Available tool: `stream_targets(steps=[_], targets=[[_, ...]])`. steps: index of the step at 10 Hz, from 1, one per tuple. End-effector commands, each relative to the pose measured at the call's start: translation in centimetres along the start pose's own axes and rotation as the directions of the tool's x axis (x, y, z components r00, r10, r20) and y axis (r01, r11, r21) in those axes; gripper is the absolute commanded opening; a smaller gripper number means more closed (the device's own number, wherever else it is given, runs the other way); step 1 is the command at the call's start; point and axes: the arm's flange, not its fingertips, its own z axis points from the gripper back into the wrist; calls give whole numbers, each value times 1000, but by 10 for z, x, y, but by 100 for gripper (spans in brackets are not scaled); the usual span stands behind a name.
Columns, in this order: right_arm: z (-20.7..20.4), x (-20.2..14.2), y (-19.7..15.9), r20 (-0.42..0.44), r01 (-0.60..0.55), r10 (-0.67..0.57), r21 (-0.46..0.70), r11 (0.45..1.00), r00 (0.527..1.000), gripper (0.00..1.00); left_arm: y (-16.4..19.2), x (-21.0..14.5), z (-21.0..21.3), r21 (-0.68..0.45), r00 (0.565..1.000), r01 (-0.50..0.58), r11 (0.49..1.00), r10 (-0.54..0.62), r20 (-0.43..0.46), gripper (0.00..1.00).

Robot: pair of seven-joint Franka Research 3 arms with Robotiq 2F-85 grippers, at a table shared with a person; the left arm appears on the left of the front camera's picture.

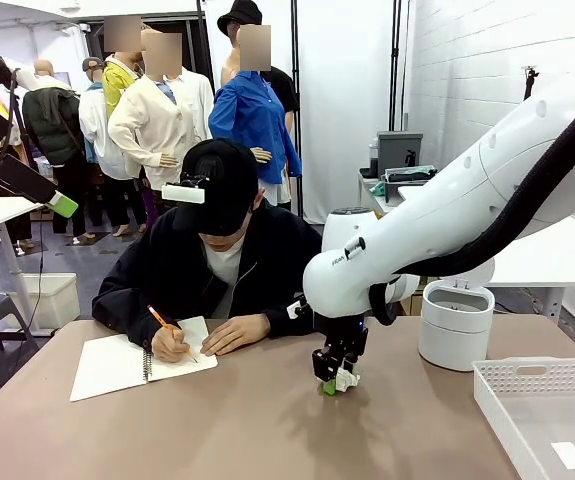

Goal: Sort the paper based on its condition.
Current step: If a person hands you a paper, place it in the Organizing basket , and if it's crumpled, put it in the Trash can.

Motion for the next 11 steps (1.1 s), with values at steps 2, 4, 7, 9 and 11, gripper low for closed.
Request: stream_targets(steps=[2, 4, 7, 9, 11], targets=[[31, -13, -3, -77, 79, -78, 14, 997, 994, 61, 0, 0, 0, 1, 1000, 0, 1000, 0, 0, 100], [61, -30, -13, -70, 123, -123, -2, 992, 990, 61, 0, 0, 0, 1, 1000, 0, 1000, 0, 0, 100], [134, -64, -32, 46, 215, -213, -42, 976, 976, 61, 0, 0, 0, 1, 1000, 0, 1000, 0, 0, 100], [172, -92, -46, 119, 249, -236, -107, 963, 964, 61, 0, 0, 0, 1, 1000, 0, 1000, 0, 0, 100], [194, -106, -65, 146, 262, -231, -255, 931, 962, 61, 0, 0, 0, 1, 1000, 0, 1000, 0, 0, 100]])
